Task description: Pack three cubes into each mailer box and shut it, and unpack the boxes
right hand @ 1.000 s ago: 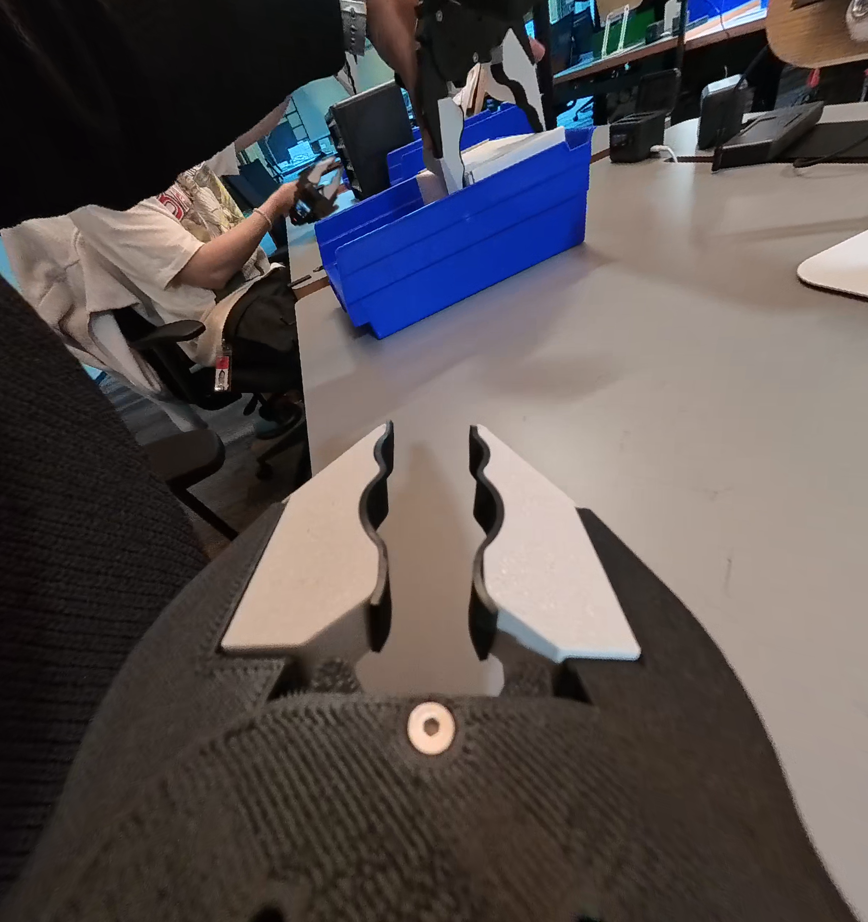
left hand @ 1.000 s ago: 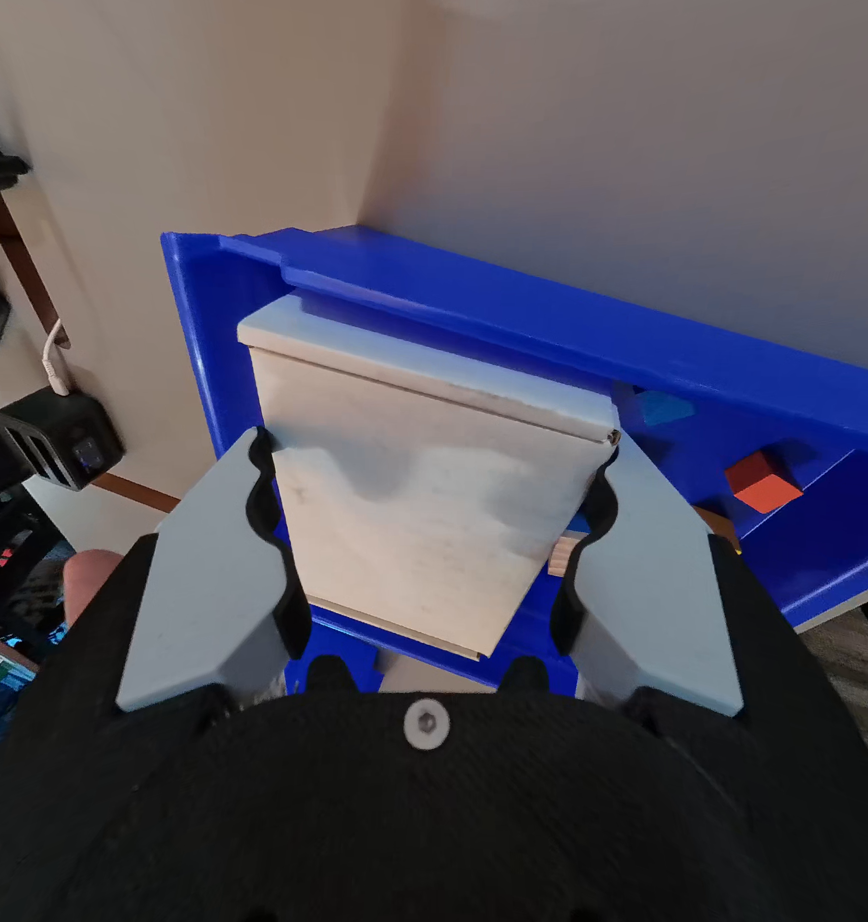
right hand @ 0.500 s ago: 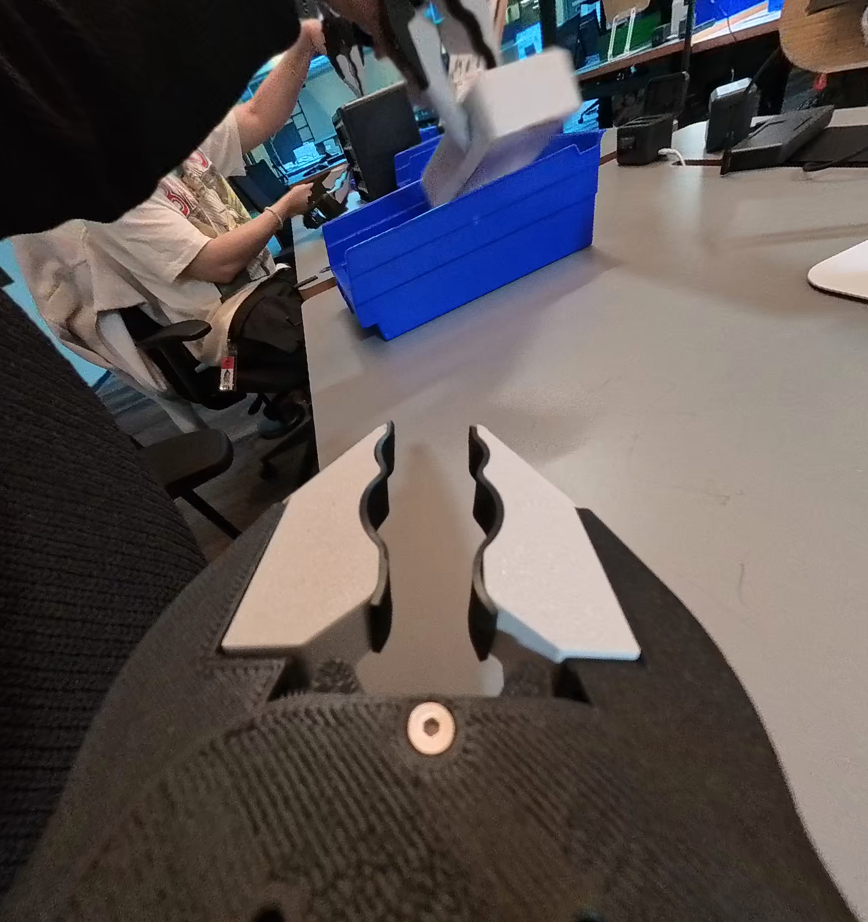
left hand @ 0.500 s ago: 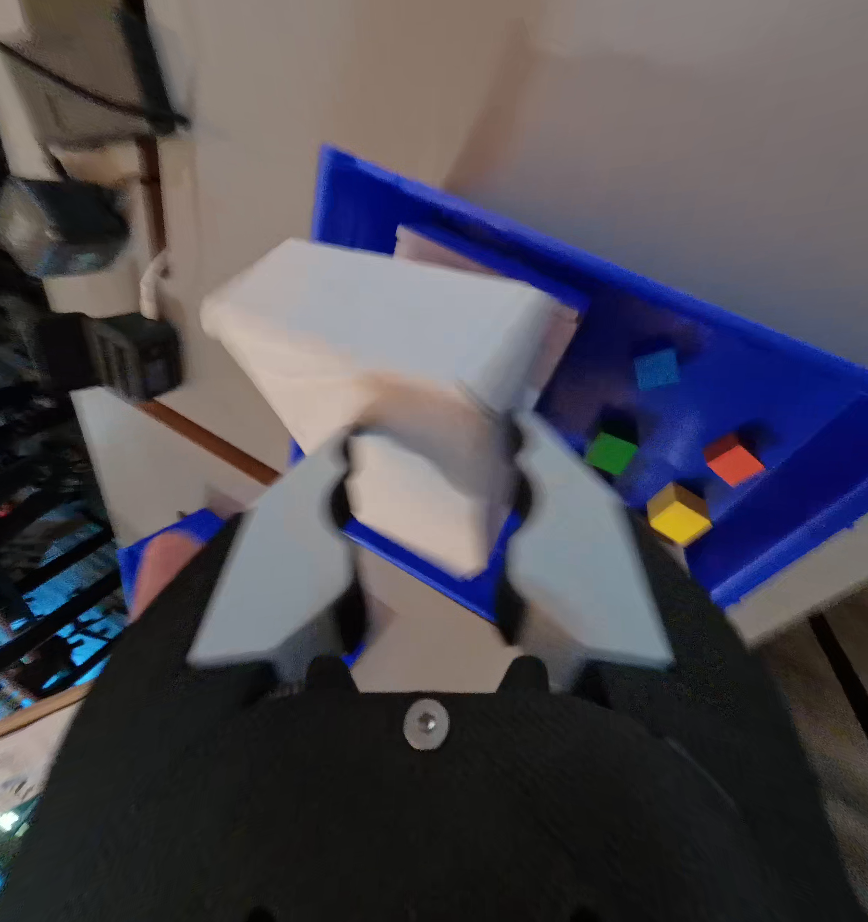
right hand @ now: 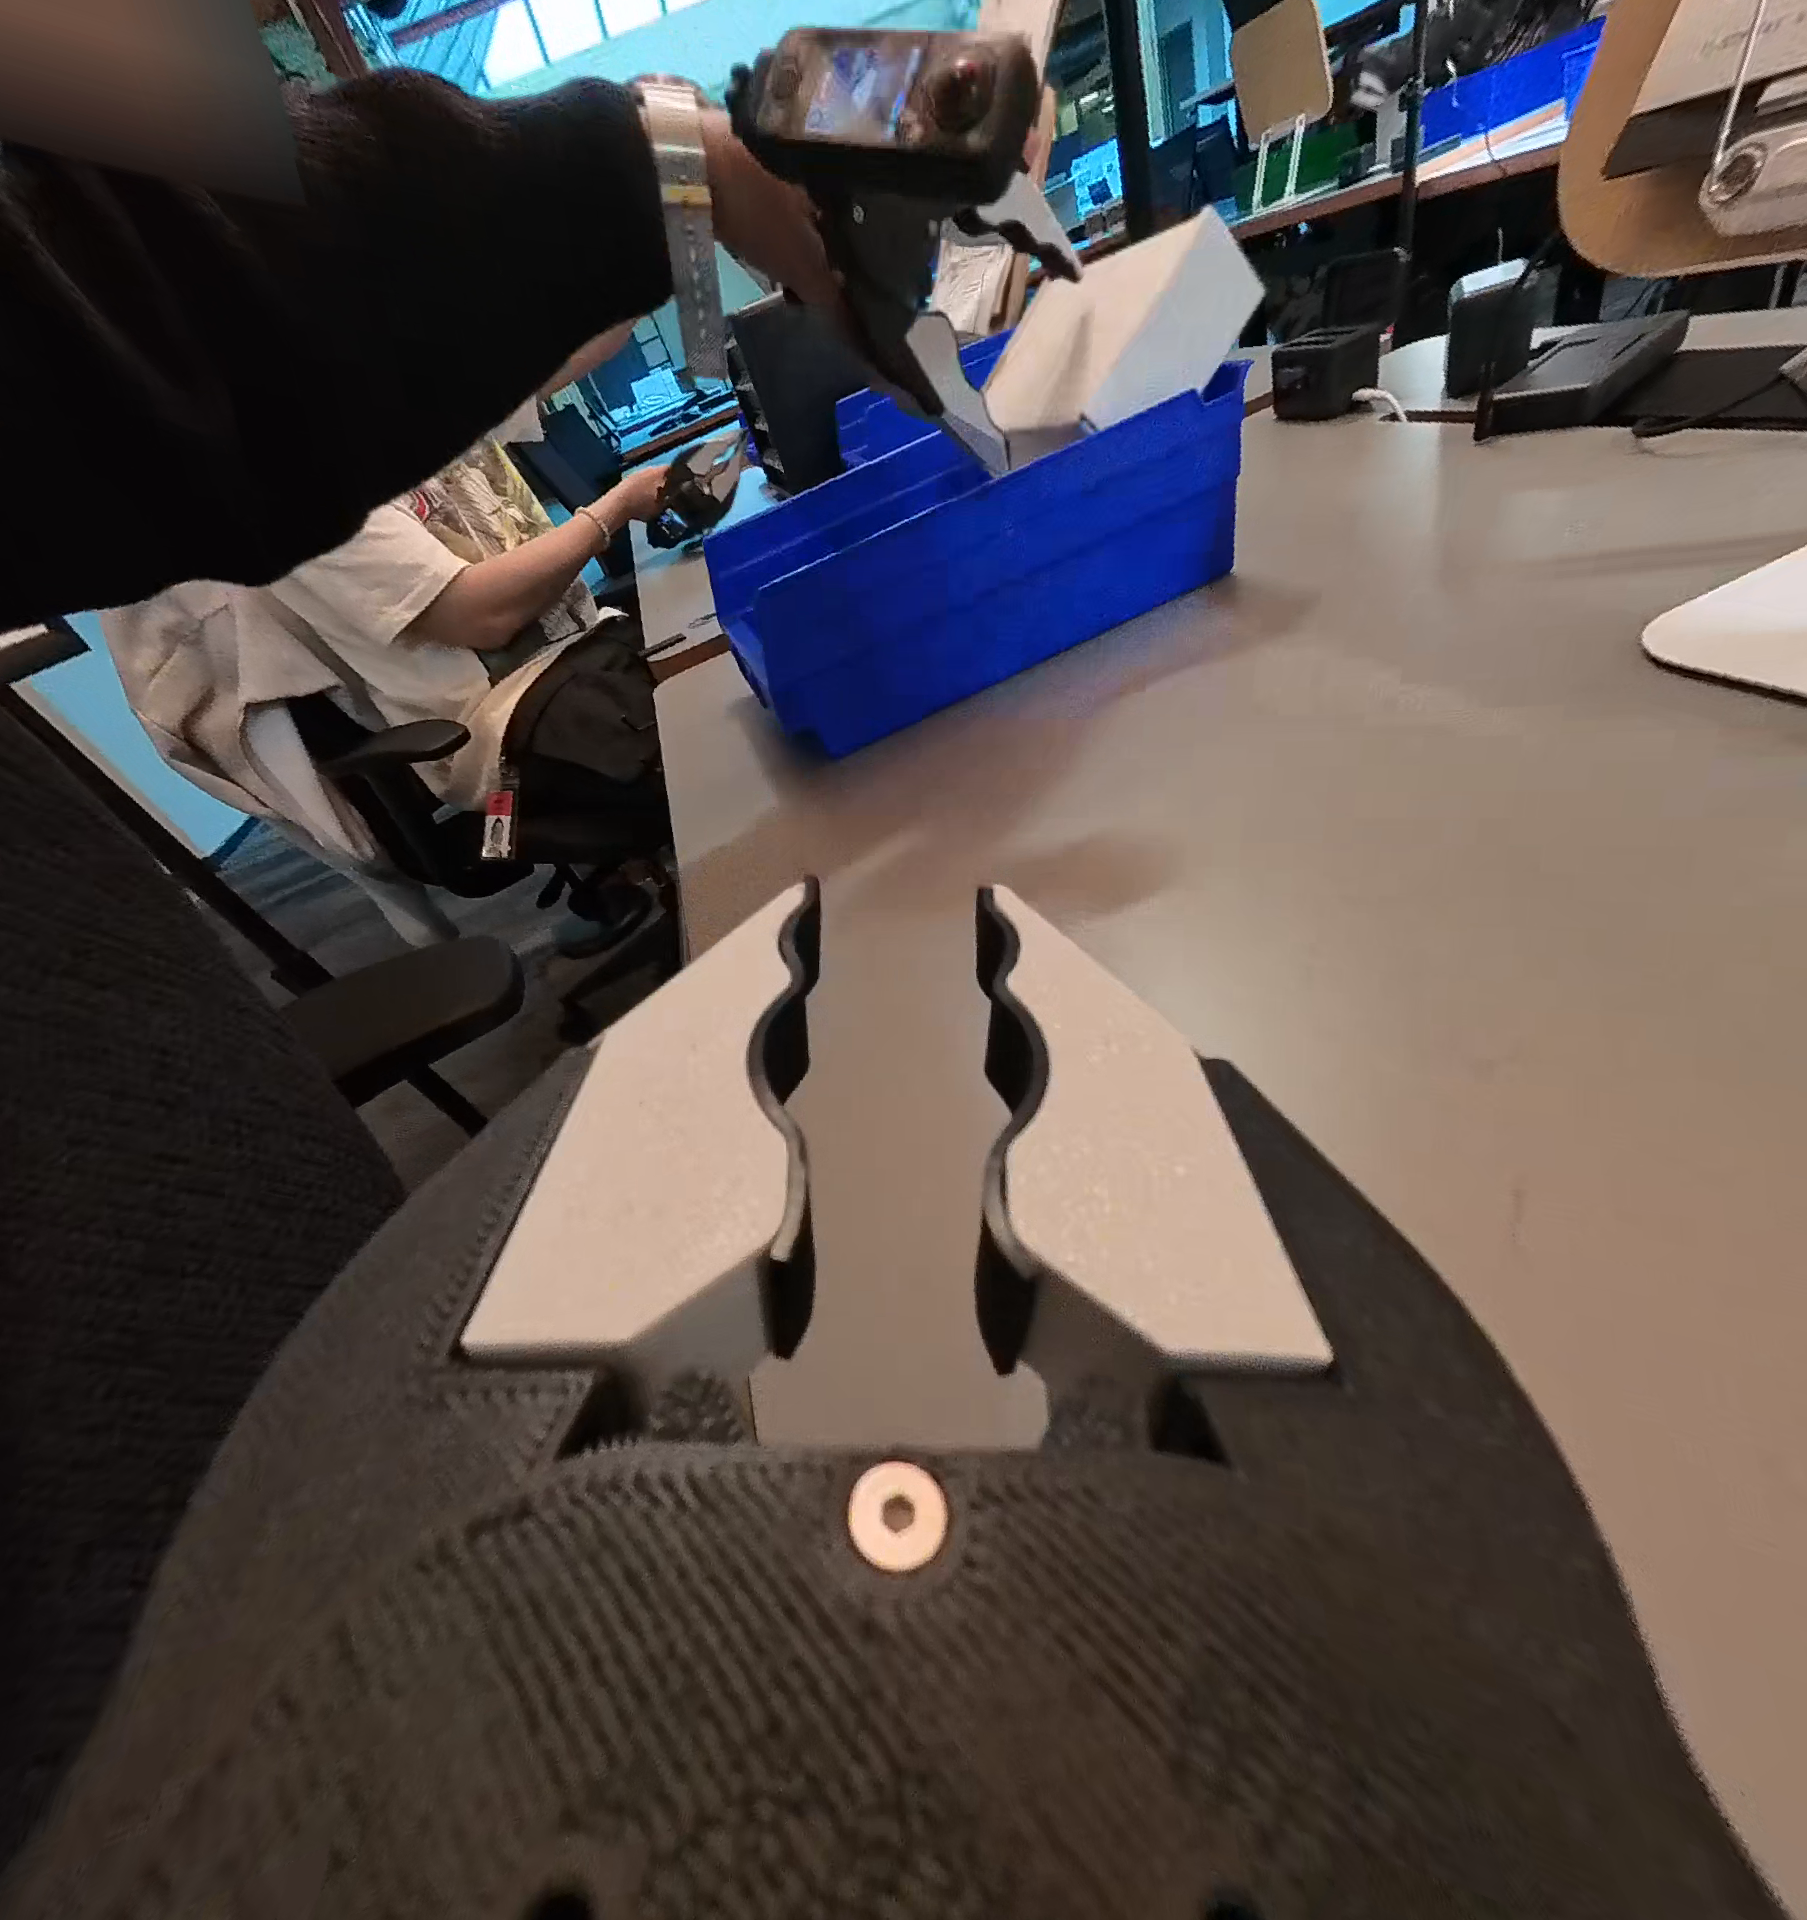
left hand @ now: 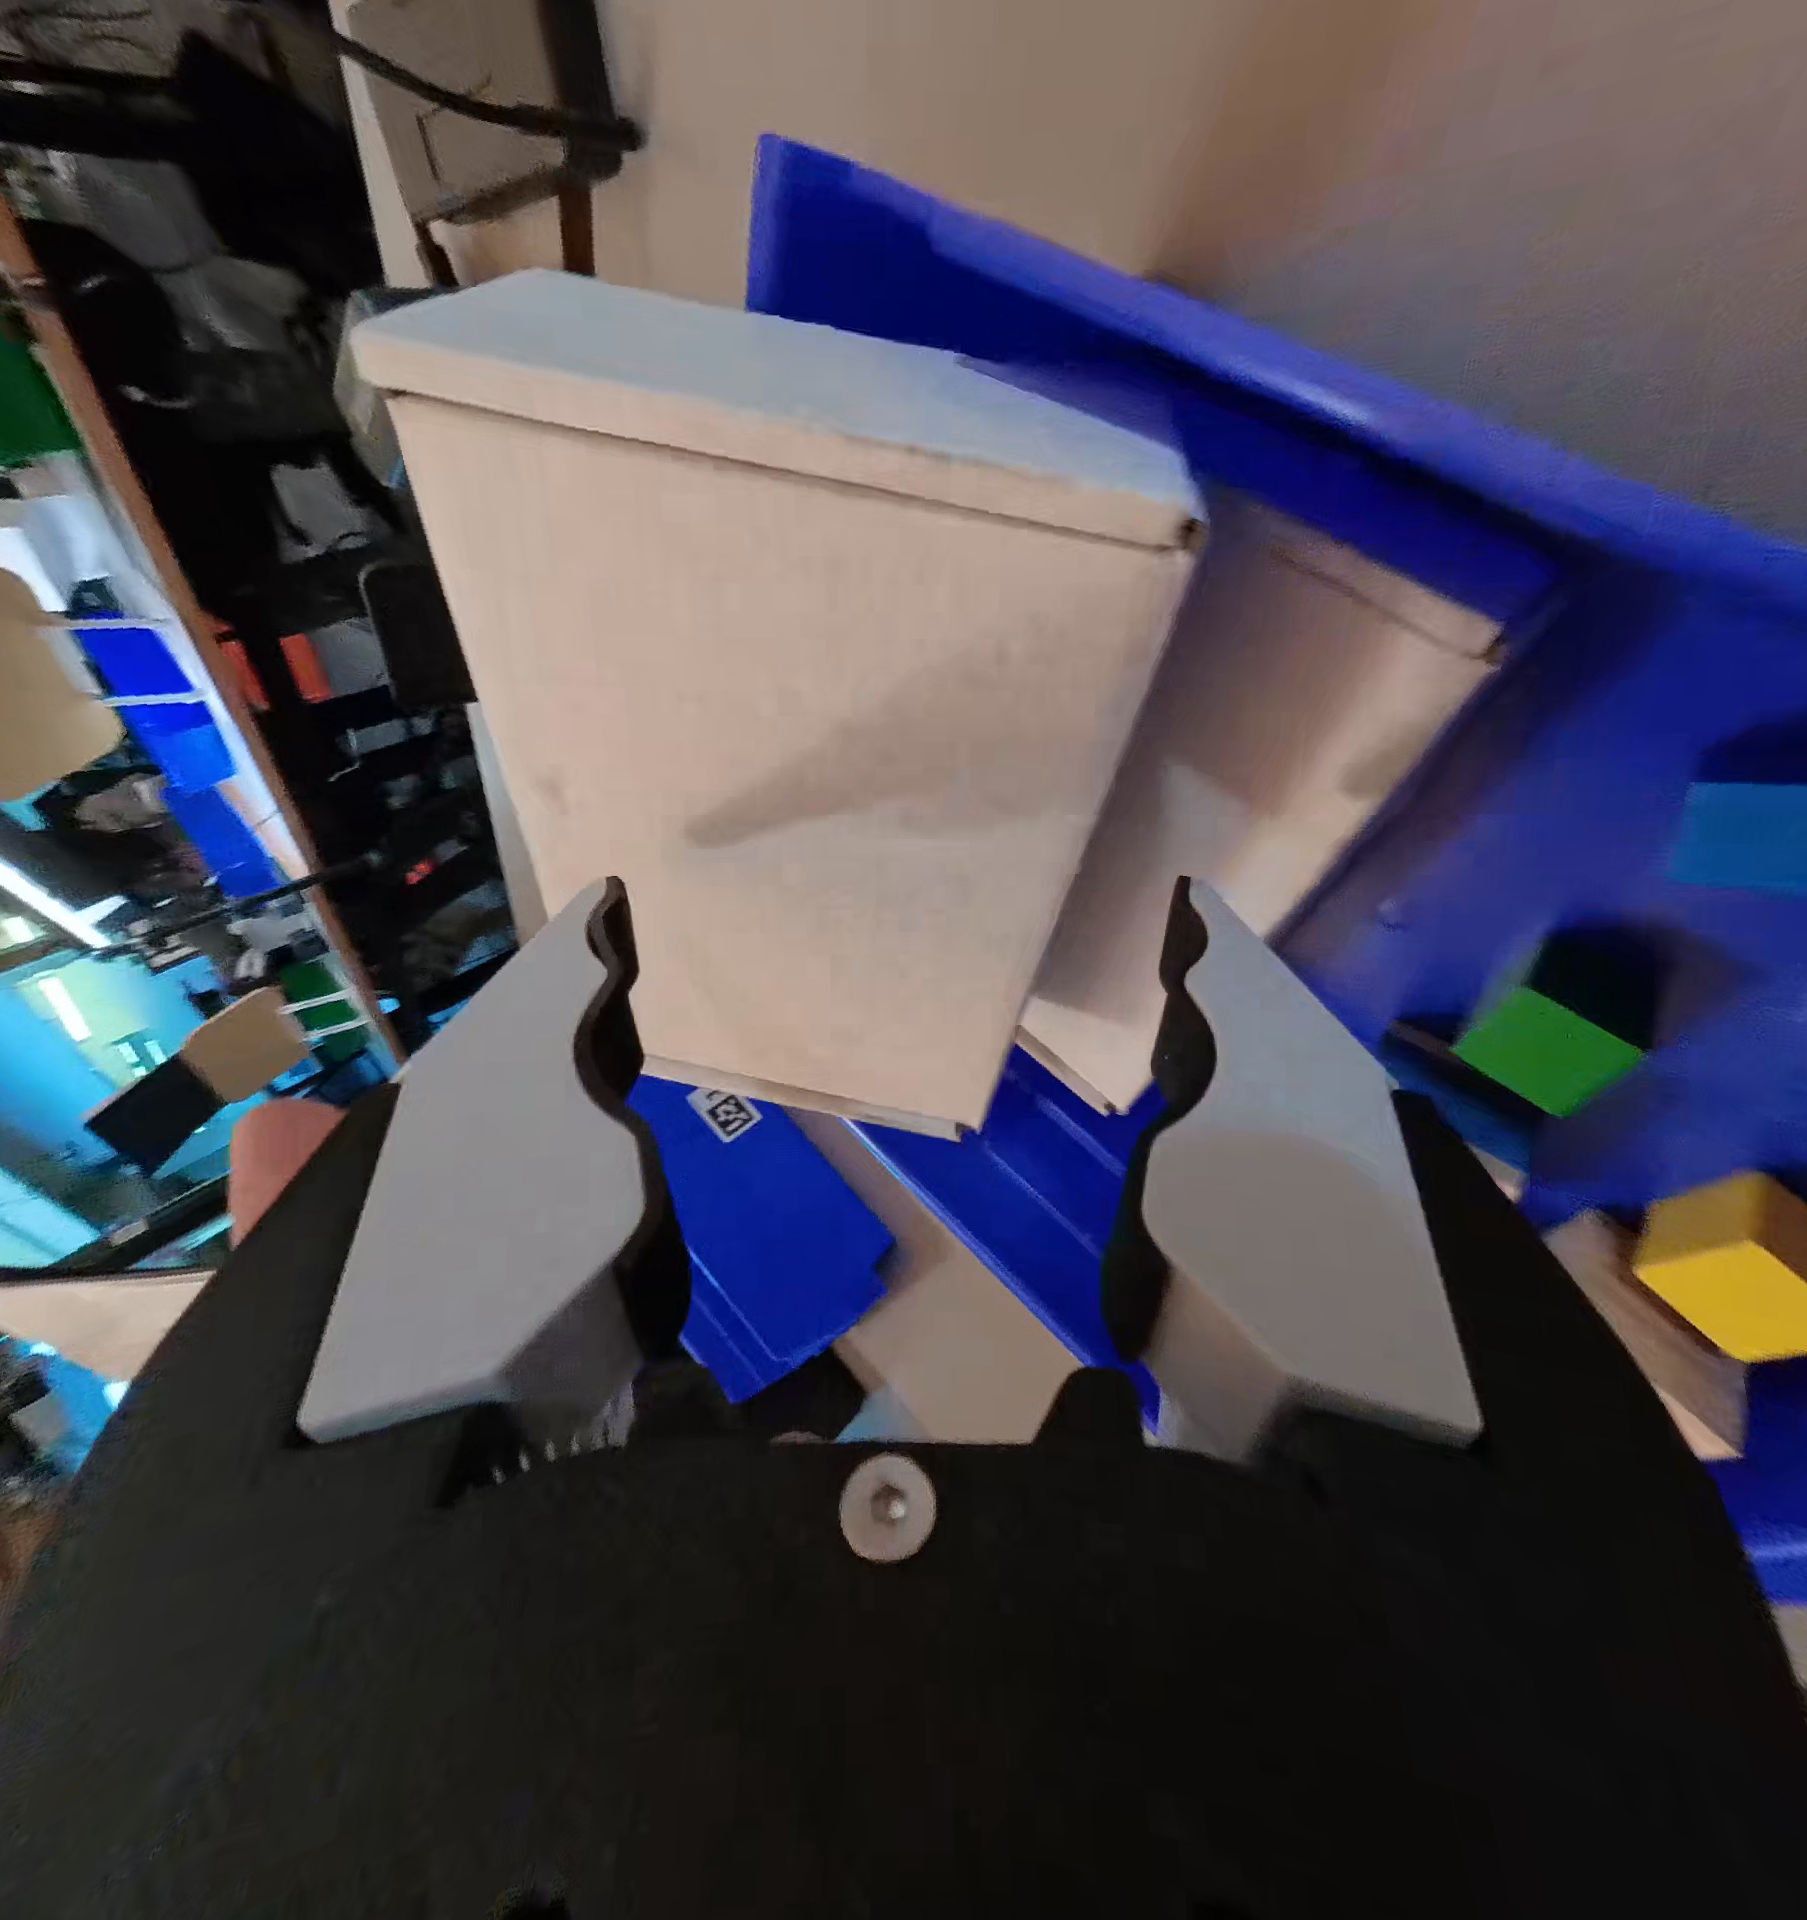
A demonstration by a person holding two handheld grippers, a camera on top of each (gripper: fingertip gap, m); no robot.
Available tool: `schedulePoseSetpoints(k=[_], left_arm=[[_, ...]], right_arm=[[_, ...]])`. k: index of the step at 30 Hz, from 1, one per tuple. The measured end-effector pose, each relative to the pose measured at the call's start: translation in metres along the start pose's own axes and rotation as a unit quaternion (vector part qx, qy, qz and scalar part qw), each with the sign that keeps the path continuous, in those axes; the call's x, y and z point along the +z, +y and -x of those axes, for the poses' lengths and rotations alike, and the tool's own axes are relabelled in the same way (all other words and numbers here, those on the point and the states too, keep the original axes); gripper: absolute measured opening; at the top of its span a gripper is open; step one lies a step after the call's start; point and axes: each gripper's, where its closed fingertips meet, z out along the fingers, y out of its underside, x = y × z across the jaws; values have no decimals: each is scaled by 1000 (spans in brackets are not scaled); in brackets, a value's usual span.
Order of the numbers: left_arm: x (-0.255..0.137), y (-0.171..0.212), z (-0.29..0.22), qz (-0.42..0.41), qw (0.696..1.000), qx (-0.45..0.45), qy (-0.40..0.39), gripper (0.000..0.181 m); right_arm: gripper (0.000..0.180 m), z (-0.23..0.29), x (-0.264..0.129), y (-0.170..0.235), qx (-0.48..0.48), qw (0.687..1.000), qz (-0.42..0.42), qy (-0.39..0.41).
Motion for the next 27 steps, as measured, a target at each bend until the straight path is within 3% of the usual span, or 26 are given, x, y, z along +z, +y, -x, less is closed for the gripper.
schedulePoseSetpoints(k=[5,10,20,27], left_arm=[[21,-2,15,6,999,0,-38,124],[34,-14,16,-26,998,27,-49,134],[33,-19,9,-52,997,61,-1,130],[6,-22,15,-73,996,42,1,130]], right_arm=[[30,1,4,3,20,1000,2,-10],[30,-4,6,8,31,999,7,-9],[30,-13,7,9,98,995,-8,-21],[30,-13,4,5,97,995,-13,-20]])
